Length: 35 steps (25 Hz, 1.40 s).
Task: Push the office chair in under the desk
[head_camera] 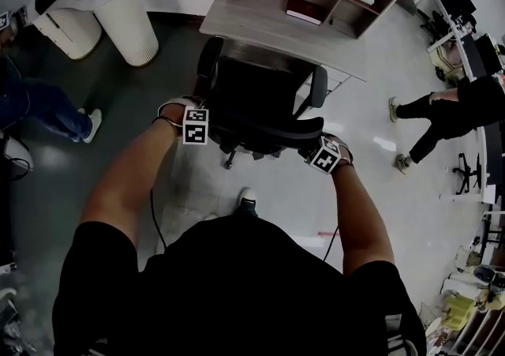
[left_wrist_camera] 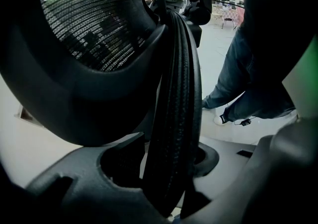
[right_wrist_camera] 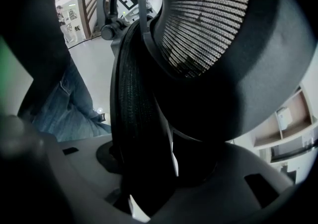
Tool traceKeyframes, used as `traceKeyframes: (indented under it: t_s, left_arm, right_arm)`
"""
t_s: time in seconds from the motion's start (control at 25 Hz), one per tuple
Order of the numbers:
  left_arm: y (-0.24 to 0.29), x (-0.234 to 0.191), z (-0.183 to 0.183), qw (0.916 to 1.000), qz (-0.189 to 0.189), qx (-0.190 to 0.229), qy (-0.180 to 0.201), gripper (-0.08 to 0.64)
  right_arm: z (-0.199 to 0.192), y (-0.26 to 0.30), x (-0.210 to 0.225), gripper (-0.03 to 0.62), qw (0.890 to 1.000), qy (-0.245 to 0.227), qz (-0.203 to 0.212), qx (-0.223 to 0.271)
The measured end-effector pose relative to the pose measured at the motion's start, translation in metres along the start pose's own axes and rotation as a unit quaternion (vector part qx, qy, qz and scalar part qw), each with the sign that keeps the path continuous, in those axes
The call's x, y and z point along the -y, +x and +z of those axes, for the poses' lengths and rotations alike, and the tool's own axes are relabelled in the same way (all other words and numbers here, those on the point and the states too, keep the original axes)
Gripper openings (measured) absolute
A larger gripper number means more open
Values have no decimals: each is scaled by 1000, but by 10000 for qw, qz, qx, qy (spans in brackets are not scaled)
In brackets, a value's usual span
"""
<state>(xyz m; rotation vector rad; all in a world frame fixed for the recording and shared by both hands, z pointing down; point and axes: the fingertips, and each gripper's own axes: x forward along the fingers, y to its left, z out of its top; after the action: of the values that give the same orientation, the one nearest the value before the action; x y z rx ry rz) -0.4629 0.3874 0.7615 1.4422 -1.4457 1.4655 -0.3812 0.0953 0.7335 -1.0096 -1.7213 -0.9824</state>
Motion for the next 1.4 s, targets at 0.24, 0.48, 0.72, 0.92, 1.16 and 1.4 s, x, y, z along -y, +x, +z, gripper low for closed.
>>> traceKeyframes:
  t_s: [0.24,0.48,0.72,0.92,1.16,1.4]
  left_arm:
    - [7,-18,1,10000,22,6,-50,204]
    - [10,-26,3,9999,60,74,-42,204]
    - [9,-31,5,9999,82,109,-63,204]
    - [7,-29,5,9999,84,89,-69,203]
    - [9,-30,5,9999,122,100,-64,204]
    - [9,-29,4,9999,126,76,-75,204]
  right_arm:
    - [0,6,21,212,10000,-31,-6,27]
    - [-1,8,29,212,10000,-35,8,77]
    - [-1,7,33,212,9999,-55,35,127]
    - [-1,6,32,212,9998,-63,44,172]
    - [-1,7,33,212,9997,-69,2,230]
    - [-1,7,32,212,9997,-90,6,215]
